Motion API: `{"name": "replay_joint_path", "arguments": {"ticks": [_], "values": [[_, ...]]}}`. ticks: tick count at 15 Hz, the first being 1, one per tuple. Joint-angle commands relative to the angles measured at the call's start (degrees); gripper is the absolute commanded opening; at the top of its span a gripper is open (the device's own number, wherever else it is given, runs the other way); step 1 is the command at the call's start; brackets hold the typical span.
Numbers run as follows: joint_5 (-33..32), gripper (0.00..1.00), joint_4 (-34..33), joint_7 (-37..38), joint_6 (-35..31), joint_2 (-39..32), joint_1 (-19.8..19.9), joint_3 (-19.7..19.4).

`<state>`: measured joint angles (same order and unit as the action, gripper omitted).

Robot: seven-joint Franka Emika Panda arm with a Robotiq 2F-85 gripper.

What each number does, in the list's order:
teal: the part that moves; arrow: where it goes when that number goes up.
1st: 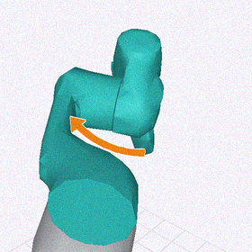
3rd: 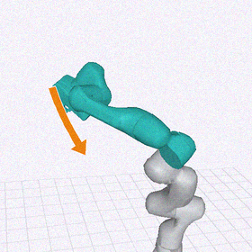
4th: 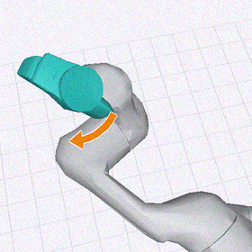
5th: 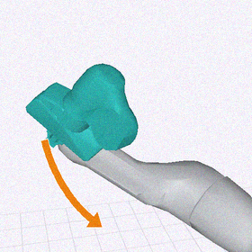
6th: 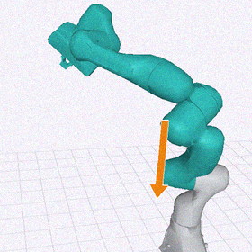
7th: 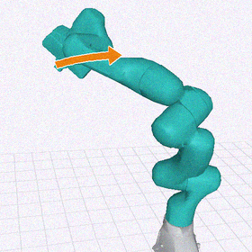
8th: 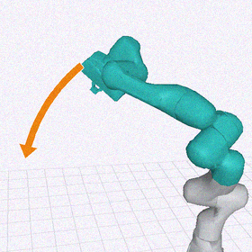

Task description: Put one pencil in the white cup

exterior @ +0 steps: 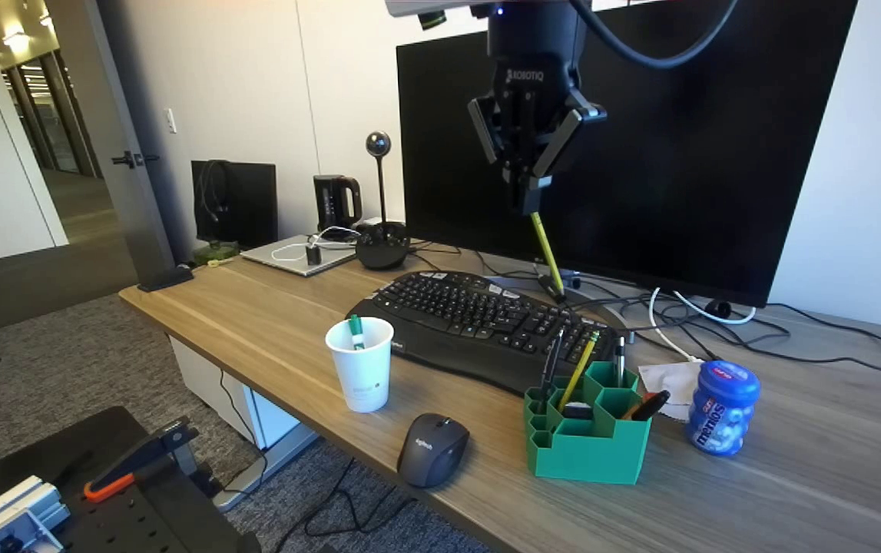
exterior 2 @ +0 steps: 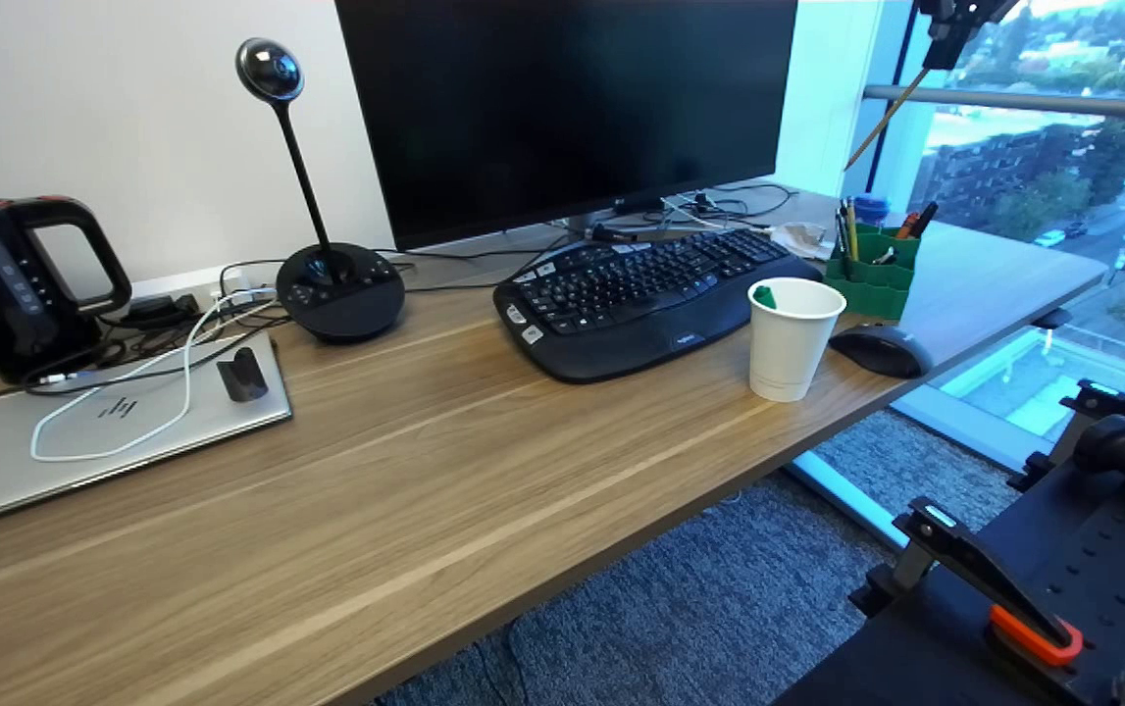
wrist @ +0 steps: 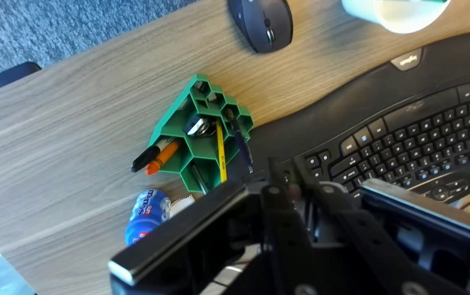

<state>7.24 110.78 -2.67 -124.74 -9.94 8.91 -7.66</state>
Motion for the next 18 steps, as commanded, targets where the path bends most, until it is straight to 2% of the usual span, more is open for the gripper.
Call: {"name": "replay_joint_path", "arguments": {"ticks": [1, 4, 8, 18], "values": [[-1.01, 0.02, 0.08, -0.72, 8.62, 2.40, -0.45, 0.55], [-2.01, 0.02, -0.31, 0.00, 13.56, 2.63, -1.26, 0.90], [-1.49, 0.02, 0.15, -2.67, 17.88, 3.20, -2.10, 1.88], [-2.32, 0.02, 3.50, -6.96, 19.33, 7.00, -5.36, 4.92]]}}
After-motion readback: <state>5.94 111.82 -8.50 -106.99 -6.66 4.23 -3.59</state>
